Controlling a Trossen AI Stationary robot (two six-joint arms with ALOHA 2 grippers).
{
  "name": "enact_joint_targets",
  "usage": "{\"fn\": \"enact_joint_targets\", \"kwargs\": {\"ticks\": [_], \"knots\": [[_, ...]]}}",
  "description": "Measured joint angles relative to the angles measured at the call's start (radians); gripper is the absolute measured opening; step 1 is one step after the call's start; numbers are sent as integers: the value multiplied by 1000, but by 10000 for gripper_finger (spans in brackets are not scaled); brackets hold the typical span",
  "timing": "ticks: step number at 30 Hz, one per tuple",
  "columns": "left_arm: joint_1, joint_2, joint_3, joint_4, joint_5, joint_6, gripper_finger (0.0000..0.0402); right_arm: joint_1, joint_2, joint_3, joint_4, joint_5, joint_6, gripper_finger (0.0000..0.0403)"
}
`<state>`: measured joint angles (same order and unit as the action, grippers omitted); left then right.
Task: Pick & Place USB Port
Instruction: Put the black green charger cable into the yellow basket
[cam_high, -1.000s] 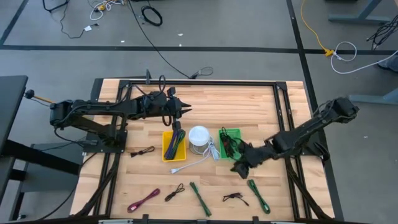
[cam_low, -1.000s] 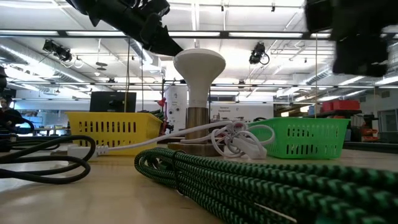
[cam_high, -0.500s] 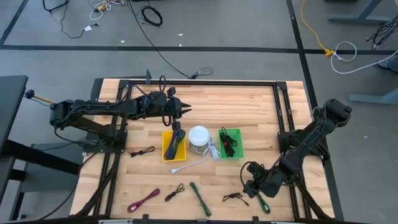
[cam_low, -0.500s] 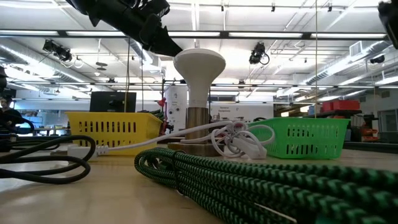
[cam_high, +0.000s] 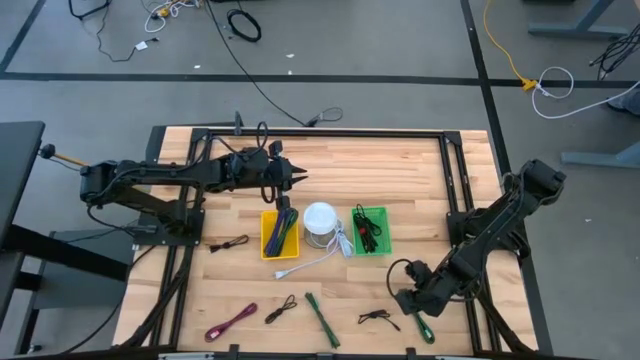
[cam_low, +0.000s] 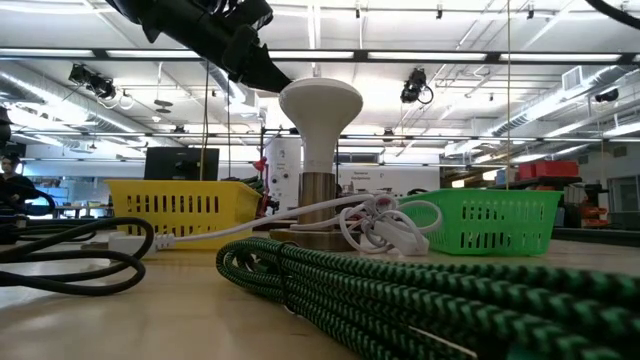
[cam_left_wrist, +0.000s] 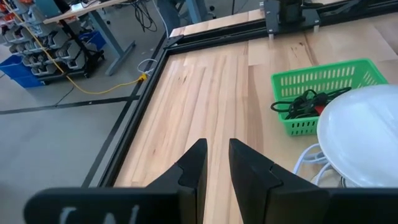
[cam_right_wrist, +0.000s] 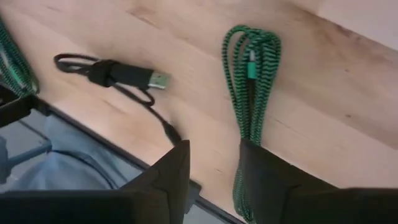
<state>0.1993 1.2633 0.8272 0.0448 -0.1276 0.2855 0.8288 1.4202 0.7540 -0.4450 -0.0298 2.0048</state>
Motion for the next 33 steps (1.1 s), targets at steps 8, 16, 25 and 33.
{"fn": "enact_joint_targets", "kwargs": {"ticks": [8,16,25,33], "knots": [[0,0,0,-8,0,0,71,0,91,-1,-2,-103,-9,143],[0,0,0,-8,0,-1,71,0,145,-1,49,-78,-43,143],[0,0,0,-8,0,2,71,-3,234,5,74,-156,-144,107],[0,0,0,-8,0,14,71,-29,196,0,89,-156,-227,10]]}}
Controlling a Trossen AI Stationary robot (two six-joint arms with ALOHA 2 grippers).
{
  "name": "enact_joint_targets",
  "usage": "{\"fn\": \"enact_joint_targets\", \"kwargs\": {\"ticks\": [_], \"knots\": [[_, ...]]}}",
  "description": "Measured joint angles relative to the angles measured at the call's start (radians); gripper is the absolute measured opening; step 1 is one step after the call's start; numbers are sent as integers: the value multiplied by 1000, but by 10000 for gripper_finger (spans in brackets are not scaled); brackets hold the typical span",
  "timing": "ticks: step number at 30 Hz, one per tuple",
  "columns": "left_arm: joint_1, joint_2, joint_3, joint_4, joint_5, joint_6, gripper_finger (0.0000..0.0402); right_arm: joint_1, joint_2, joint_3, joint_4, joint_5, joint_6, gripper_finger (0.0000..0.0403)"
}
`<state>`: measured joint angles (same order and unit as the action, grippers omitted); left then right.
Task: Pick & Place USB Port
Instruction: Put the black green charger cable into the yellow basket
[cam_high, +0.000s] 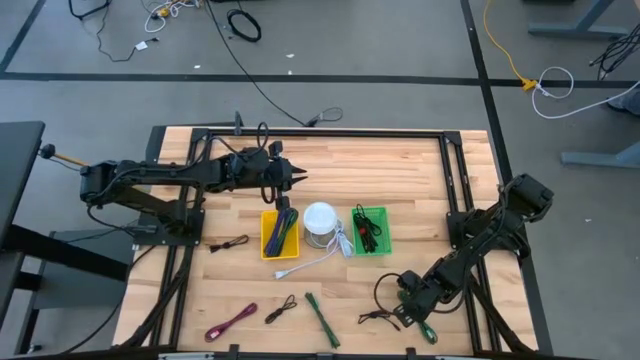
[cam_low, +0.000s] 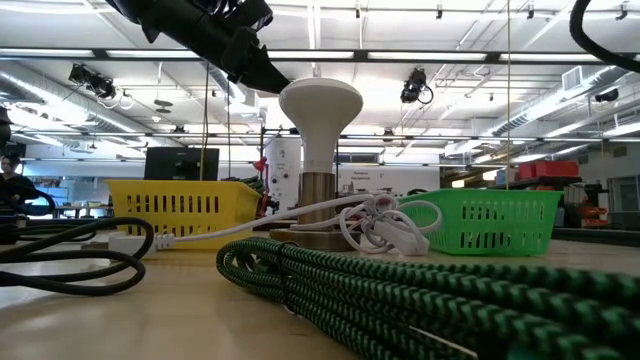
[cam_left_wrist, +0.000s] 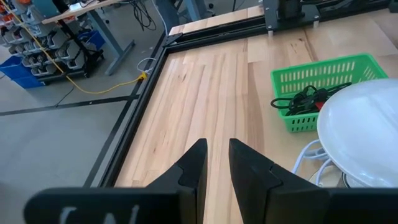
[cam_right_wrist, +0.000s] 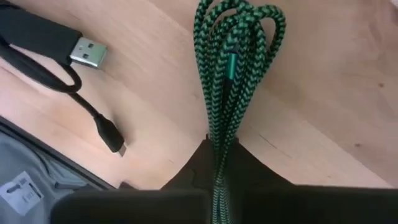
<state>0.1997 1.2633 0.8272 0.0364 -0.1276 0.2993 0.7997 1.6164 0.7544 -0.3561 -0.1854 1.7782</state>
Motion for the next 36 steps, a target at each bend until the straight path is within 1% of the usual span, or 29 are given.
{"fn": "enact_joint_targets", "kwargs": {"ticks": [1,5,10,14,20,22,25,29,31,33,36], "knots": [[0,0,0,0,0,0,71,-5,-10,-1,-10,2,-15,8],[0,0,0,0,0,0,71,-47,-59,-3,-82,62,-87,5],[-1,0,0,2,0,-1,71,-139,-150,-3,-150,87,-218,4],[-1,0,0,4,0,-1,71,-225,-256,-3,-177,161,-361,4],[-1,0,0,43,5,-31,71,-350,-403,-3,-150,271,-617,4],[-1,0,0,67,31,-46,71,-396,-437,-3,-114,309,-714,4],[-1,0,0,129,89,-76,71,-483,-478,-3,-30,359,-904,4],[-1,0,0,202,178,-106,71,-609,-508,-2,153,407,-1161,4],[-1,0,0,231,215,-106,71,-675,-510,-2,268,389,-1276,4],[-1,0,0,265,245,-114,71,-738,-510,-2,383,337,-1373,4],[-1,-1,0,310,273,-137,71,-824,-510,-1,527,266,-1461,4]]}}
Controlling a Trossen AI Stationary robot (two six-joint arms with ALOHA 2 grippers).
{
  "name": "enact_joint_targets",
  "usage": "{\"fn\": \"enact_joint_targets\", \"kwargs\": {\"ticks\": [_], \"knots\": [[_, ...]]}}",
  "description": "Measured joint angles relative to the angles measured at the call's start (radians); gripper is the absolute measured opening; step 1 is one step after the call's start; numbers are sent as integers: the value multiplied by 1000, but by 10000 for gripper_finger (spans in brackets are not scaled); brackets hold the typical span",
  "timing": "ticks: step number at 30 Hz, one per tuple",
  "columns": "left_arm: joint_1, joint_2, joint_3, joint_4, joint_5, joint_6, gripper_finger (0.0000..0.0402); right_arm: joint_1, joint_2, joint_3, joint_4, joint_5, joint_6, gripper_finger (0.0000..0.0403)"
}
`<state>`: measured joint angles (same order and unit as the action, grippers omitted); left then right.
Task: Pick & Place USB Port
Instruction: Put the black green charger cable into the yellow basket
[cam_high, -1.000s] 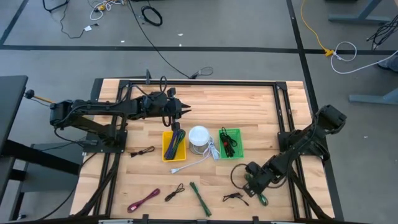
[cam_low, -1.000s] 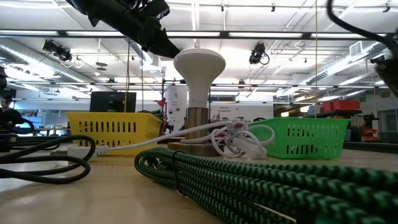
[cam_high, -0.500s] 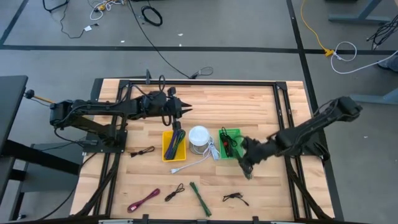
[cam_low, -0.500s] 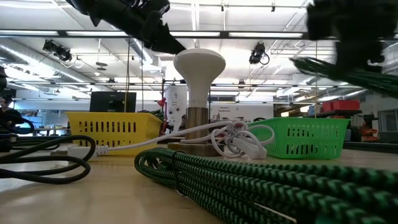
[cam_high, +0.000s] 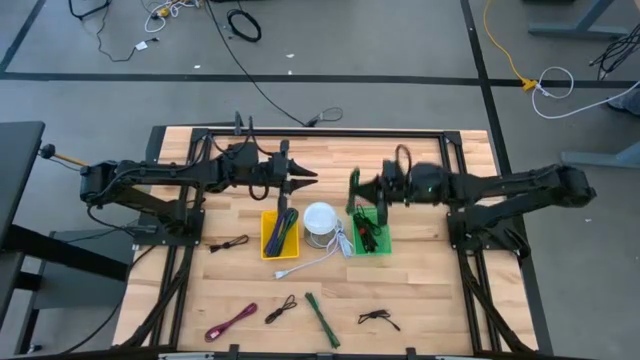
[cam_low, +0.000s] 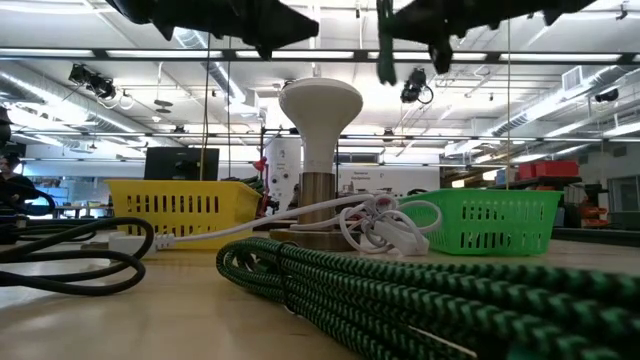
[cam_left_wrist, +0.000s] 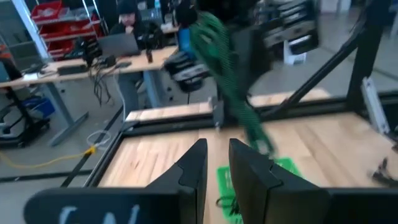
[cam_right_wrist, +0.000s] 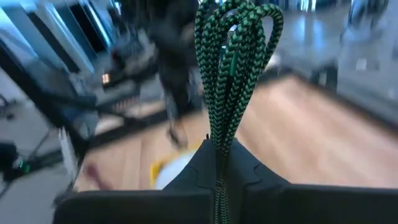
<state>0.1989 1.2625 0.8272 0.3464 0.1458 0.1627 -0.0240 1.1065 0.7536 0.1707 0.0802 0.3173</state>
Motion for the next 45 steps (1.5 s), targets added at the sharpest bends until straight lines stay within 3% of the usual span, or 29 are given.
{"fn": "enact_joint_targets", "kwargs": {"ticks": [5,17,29,36,41,45], "knots": [[0,0,0,64,9,-52,71,-75,37,10,127,-64,-101,4],[0,0,0,101,-17,-100,73,-86,268,309,-5,-118,-298,1],[0,0,0,101,-9,-152,151,-87,309,366,31,-126,-359,1],[0,0,0,115,-10,-152,165,-89,333,367,95,-168,-360,1],[-1,0,0,112,-19,-129,128,-90,343,367,128,-208,-360,1],[-1,1,0,111,-34,-88,35,-90,343,367,122,-173,-361,4]]}}
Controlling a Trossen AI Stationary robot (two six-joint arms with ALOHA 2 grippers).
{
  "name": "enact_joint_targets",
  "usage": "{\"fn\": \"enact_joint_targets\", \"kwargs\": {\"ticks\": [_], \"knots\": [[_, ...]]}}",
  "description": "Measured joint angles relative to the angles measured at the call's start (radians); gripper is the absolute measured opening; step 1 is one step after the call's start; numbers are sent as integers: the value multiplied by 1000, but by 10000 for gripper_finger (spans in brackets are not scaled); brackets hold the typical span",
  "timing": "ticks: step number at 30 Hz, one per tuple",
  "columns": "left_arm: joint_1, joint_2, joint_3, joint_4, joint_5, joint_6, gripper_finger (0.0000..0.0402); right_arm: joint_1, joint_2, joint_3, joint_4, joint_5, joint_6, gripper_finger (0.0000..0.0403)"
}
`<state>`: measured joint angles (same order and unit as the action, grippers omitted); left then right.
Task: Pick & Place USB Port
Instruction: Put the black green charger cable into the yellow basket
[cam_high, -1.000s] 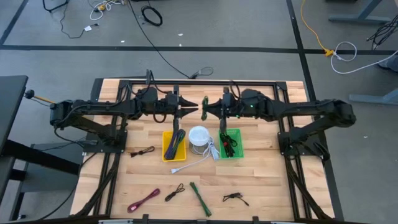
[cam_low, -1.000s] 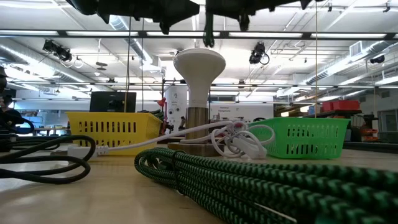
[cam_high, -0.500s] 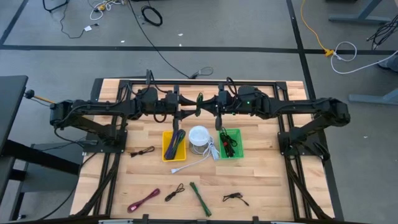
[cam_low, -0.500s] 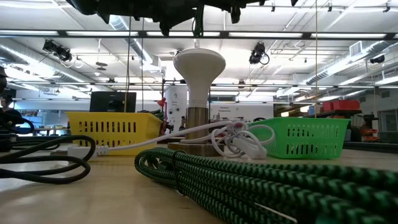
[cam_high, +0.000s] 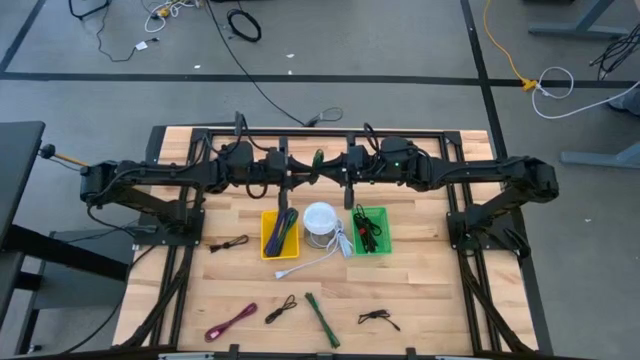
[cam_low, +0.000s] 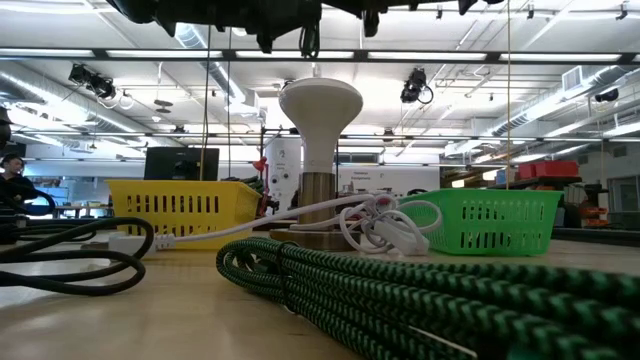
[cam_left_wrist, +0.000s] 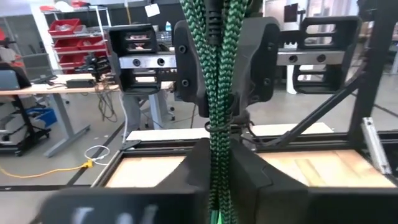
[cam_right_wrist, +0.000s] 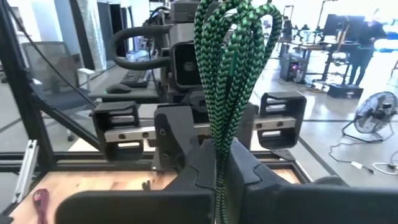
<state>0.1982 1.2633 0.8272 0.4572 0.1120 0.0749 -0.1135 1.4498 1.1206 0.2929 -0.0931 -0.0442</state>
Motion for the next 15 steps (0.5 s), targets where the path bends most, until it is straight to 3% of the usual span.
{"fn": "enact_joint_targets", "kwargs": {"ticks": [15], "knots": [[3,-33,-1,-65,-195,23,28,1,-43,0,-160,124,1,145]]}}
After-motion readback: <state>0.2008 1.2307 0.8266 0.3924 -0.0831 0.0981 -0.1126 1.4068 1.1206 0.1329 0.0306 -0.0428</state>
